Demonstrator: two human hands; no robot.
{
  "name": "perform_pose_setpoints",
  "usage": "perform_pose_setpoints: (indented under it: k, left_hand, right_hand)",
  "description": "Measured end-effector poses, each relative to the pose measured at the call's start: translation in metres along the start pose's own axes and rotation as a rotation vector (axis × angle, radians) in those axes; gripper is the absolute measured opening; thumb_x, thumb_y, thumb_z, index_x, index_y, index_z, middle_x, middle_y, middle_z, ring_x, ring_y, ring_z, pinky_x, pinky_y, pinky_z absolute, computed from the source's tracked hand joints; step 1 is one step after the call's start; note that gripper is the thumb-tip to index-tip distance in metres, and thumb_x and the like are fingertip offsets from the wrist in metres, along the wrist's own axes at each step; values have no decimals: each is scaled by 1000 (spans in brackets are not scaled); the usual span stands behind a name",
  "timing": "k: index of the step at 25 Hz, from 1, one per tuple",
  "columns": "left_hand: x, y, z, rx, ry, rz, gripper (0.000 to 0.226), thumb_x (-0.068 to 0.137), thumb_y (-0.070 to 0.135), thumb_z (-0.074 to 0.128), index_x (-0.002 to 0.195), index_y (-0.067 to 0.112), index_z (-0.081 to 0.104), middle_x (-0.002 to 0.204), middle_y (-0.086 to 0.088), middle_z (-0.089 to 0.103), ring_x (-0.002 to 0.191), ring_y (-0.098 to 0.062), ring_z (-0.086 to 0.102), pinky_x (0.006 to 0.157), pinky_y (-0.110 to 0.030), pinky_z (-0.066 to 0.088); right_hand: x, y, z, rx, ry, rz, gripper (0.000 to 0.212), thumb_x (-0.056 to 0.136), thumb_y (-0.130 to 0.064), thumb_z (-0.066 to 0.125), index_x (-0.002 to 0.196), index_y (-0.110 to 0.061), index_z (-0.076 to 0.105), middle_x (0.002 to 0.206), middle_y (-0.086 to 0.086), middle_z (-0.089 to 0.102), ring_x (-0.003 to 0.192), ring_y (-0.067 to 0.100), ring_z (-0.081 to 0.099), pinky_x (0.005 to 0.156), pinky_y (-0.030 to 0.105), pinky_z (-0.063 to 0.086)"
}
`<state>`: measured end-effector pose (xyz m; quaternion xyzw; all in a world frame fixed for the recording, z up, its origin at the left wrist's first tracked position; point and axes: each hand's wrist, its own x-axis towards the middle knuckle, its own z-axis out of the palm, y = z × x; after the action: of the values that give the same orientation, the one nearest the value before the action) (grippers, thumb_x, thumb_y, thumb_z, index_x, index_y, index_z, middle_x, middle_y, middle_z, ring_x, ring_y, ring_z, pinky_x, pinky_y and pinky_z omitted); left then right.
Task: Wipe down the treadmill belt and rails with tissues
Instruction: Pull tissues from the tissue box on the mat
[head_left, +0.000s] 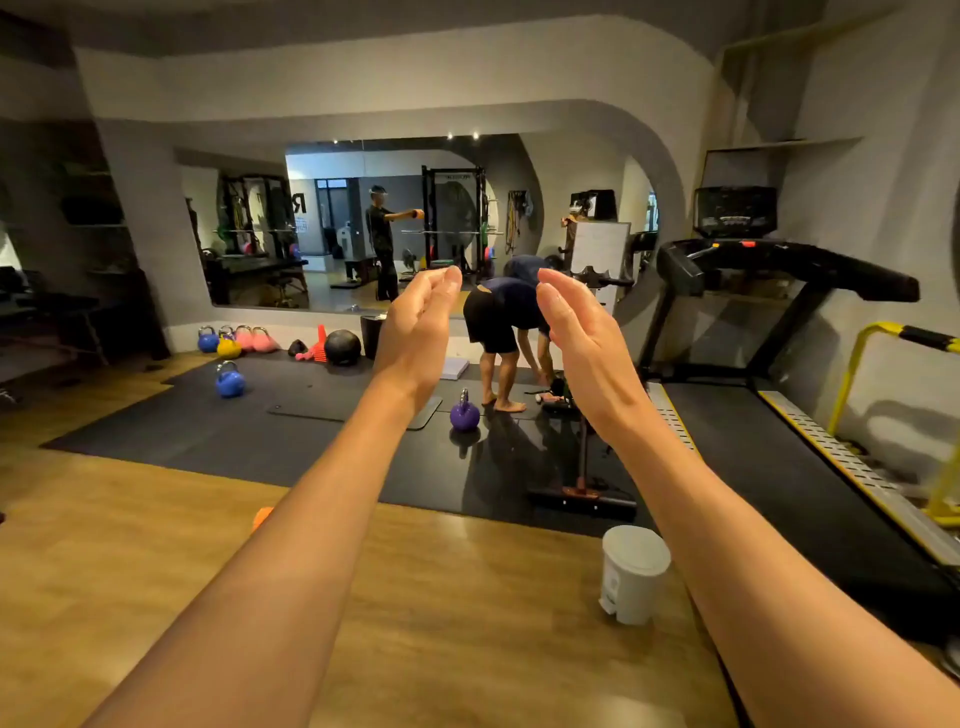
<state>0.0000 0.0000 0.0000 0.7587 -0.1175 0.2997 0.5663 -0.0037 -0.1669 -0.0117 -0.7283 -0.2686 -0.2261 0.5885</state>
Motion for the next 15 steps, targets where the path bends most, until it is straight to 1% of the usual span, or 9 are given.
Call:
perform_pose_setpoints:
  k: [2, 4, 7, 10, 12, 15]
  left_hand:
    - [21, -25, -5, 0, 19, -40, 53, 90, 59, 34, 127, 27, 56, 123, 9, 55, 118, -14, 50, 103, -39, 41]
    - [50, -58, -7, 14, 31, -58, 54, 90, 58, 35, 129, 26, 55, 124, 8, 55, 119, -14, 50, 104, -40, 41]
    - [102, -97, -6, 34, 70, -89, 42, 99, 45, 37, 129, 22, 55, 119, 7, 55, 119, -16, 50, 105, -43, 40]
    - [155, -133, -2, 41, 90, -81, 39, 100, 42, 37, 128, 22, 56, 117, 8, 55, 118, -15, 51, 104, -41, 41]
    - [193, -161, 2, 37, 90, -84, 38, 100, 40, 38, 129, 21, 55, 117, 8, 54, 118, -15, 51, 104, -38, 41]
    - [253, -219, 1, 35, 114, -105, 35, 100, 39, 39, 126, 23, 56, 118, 7, 56, 117, -15, 51, 102, -38, 42]
  right_hand:
    - [24, 21, 18, -7, -3, 13, 50, 98, -44, 39, 142, -21, 40, 143, -1, 45, 120, 2, 42, 86, 8, 34]
    - [57, 53, 36, 18, -26, 37, 50, 98, -46, 39, 142, -21, 40, 143, -1, 46, 119, 1, 41, 87, 8, 33]
    - [112, 102, 60, 85, -53, 64, 55, 94, -51, 41, 141, -23, 41, 142, -2, 47, 122, 3, 44, 96, 20, 35]
    - [164, 146, 76, 90, -52, 63, 50, 98, -46, 40, 141, -21, 42, 142, -2, 46, 124, 5, 43, 101, 26, 36]
    - [200, 176, 95, 100, -68, 73, 49, 97, -47, 41, 140, -23, 42, 142, -4, 47, 124, 5, 43, 105, 30, 37]
    - [256, 225, 131, 60, -90, 83, 48, 98, -47, 40, 140, -24, 43, 142, -4, 47, 125, 7, 43, 107, 37, 39]
